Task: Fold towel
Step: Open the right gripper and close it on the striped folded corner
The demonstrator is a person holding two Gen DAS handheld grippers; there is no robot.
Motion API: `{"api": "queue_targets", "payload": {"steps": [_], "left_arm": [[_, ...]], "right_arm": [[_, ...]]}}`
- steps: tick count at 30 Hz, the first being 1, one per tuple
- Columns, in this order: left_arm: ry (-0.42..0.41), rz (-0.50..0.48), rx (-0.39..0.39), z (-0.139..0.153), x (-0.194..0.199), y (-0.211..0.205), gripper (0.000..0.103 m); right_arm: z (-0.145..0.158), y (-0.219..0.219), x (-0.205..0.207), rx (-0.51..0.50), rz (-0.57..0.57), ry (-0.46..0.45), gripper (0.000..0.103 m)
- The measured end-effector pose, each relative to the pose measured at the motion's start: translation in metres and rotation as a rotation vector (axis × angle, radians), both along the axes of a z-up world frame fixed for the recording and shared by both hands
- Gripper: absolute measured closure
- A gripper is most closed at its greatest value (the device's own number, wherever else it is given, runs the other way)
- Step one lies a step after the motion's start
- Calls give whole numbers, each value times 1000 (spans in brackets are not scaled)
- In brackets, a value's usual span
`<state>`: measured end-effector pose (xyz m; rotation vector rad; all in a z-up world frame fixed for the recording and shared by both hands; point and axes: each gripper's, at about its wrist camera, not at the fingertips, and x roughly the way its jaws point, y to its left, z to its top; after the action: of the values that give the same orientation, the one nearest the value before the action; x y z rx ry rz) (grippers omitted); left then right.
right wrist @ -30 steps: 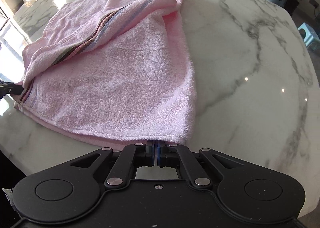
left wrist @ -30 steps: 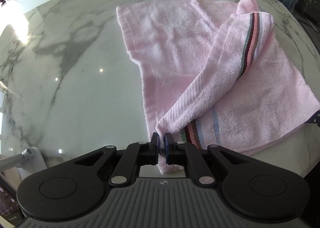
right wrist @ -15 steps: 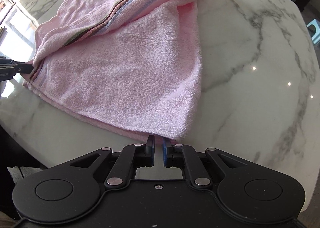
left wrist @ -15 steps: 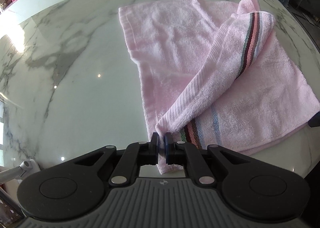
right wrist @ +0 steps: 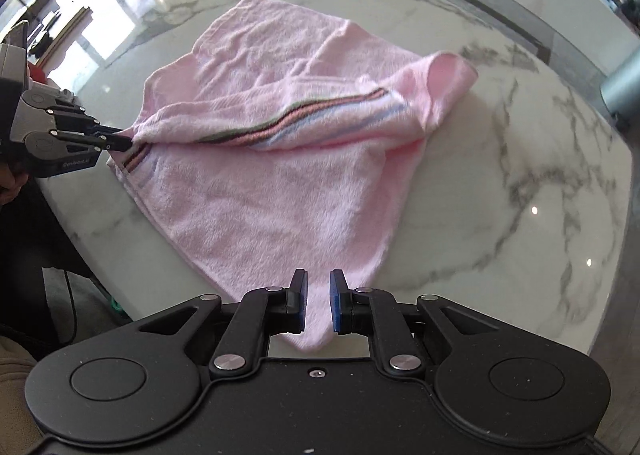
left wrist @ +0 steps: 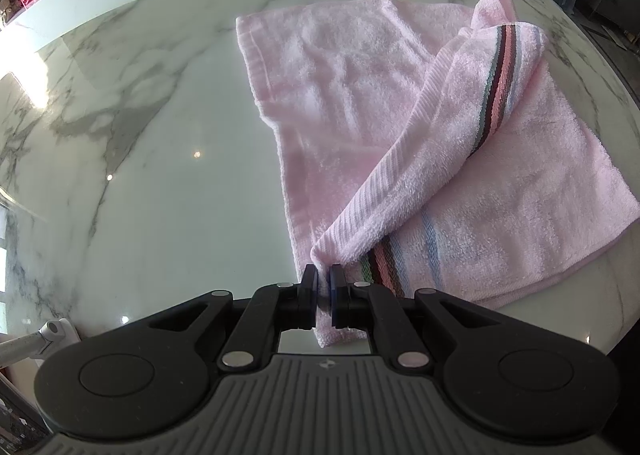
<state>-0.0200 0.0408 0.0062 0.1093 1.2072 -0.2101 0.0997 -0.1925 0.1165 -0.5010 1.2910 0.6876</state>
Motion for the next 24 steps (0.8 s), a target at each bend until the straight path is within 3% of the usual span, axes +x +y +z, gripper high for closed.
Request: {"api": "queue_targets", "payload": {"steps": [6,15,24], "left_arm": [[16,-25,17,1,0,-3,98],[45,-90,62,1,4,-11,98],[55,-151,120,1,4,-21,98]], "right_arm": [[-7,42,57,-100,246,6,85],[-23,74,123,-152,370,51,80],[-57,102,155,-206,484,117,79]]}}
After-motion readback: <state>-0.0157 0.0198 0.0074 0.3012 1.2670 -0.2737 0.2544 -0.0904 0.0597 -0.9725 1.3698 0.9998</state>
